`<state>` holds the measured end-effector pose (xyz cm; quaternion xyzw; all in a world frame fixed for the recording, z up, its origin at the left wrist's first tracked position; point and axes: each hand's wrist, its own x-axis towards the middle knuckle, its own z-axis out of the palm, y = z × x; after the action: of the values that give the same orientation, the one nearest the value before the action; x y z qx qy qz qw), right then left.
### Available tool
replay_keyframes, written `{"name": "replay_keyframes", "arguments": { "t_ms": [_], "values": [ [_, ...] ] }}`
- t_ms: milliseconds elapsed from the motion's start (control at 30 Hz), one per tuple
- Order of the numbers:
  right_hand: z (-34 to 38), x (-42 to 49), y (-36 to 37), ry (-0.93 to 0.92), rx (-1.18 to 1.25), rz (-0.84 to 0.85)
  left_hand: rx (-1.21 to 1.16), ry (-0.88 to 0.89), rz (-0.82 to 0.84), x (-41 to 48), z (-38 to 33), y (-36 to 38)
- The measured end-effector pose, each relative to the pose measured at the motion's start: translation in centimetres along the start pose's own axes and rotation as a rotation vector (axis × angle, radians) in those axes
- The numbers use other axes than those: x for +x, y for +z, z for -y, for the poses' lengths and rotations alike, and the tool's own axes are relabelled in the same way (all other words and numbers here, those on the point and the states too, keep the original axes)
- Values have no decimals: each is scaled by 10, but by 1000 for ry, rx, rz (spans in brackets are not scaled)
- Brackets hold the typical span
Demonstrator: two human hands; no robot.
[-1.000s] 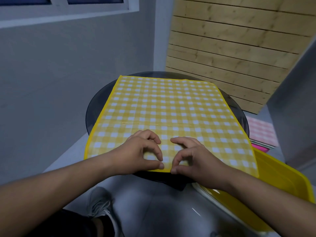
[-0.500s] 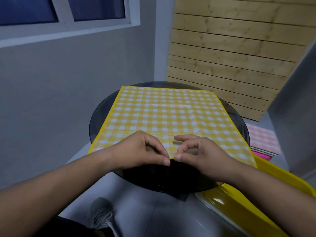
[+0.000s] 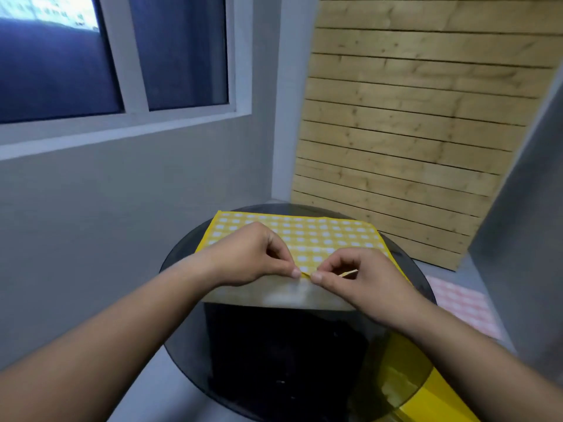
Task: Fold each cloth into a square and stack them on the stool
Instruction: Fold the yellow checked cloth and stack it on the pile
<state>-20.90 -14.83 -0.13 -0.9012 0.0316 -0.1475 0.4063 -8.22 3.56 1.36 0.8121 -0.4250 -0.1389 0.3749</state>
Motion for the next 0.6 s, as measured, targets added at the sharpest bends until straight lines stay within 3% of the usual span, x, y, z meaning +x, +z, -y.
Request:
{"name": "replay_keyframes", "arguments": {
  "t_ms": [133,300,467,600],
  "values": [
    [-5,24,-19,-89,-279,-75,74,-23,-82,28,3,-17],
    [-33,64,-29,-320,-818,-213,242,-29,-102,65,18,-29],
    [-77,99,-21,-232,-748,-264,551,29,-171,94,33,-28],
    [-104,122,-9,-30,-497,-183,445,-85,-217,117,62,-10]
  ]
}}
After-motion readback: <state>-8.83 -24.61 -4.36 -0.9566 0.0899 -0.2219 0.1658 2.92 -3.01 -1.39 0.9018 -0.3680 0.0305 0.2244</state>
